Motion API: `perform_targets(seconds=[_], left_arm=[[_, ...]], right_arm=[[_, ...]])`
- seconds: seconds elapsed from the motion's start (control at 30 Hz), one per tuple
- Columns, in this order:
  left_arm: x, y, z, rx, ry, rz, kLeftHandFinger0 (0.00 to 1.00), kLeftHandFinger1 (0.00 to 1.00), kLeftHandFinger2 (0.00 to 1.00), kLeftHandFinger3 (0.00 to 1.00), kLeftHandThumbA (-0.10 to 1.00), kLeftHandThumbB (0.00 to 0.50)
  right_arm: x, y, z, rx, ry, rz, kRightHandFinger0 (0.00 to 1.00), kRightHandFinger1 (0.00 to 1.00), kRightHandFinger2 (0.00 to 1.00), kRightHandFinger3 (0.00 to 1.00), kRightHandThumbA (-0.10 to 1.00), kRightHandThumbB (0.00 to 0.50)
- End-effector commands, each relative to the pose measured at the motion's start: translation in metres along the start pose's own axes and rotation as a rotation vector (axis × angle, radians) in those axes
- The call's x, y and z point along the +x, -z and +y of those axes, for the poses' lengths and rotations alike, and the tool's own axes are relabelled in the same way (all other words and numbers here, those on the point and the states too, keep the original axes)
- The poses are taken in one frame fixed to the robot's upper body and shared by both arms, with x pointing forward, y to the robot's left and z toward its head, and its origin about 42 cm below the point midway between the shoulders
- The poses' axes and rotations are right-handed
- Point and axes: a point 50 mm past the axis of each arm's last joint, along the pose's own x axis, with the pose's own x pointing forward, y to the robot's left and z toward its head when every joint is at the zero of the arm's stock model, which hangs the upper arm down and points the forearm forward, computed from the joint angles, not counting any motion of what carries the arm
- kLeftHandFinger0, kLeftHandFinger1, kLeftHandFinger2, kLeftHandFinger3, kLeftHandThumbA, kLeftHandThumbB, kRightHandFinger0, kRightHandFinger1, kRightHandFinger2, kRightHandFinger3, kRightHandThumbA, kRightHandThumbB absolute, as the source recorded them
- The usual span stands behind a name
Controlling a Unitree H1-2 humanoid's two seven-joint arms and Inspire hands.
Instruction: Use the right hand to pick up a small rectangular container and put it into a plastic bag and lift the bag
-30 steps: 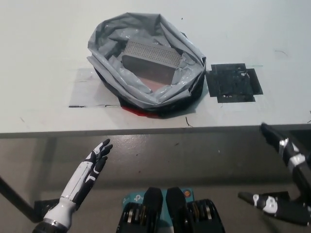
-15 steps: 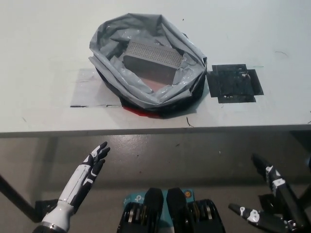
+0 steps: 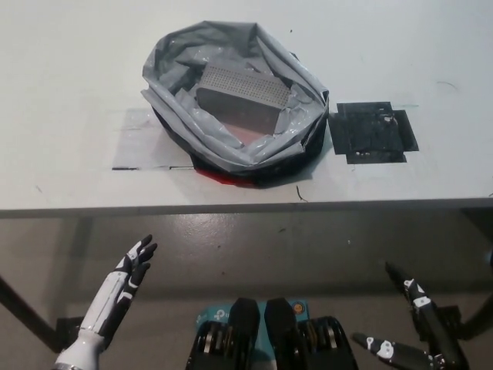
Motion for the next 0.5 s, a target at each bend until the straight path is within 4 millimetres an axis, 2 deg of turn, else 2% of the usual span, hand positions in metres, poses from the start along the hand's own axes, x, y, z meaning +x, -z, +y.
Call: perform_targets(seconds=[0.0,0.1,0.23,0.3,0.47], left_arm=[[-0.005,-0.004,0.008,0.009,-0.030,-0.062,1.00,1.00,1.00,1.00,1.00,0.500],[-0.010,-0.001,0.007,0.007,-0.028,-0.046,1.00,1.00,1.00,1.00,1.00,0.500],[-0.012,0.000,0.005,0.006,-0.024,-0.045,1.00,1.00,1.00,1.00,1.00,0.500],[-0.016,0.002,0.004,0.004,-0.019,-0.038,1.00,1.00,1.00,1.00,1.00,0.500],[-0.020,-0.001,0.007,0.015,-0.013,-0.037,1.00,1.00,1.00,1.00,1.00,0.500]], right_arm=[[0.000,-0.010,0.006,-0.031,0.011,-0.095,1.00,1.00,1.00,1.00,1.00,0.341],[-0.002,-0.009,0.011,-0.025,-0.010,-0.077,1.00,1.00,1.00,1.00,1.00,0.356],[-0.004,-0.009,0.013,-0.021,-0.027,-0.070,1.00,1.00,1.00,1.00,1.00,0.343],[-0.009,-0.008,0.016,-0.036,-0.037,-0.078,1.00,1.00,1.00,1.00,1.00,0.364],[-0.008,-0.008,0.018,-0.027,-0.038,-0.079,1.00,1.00,1.00,1.00,1.00,0.349]])
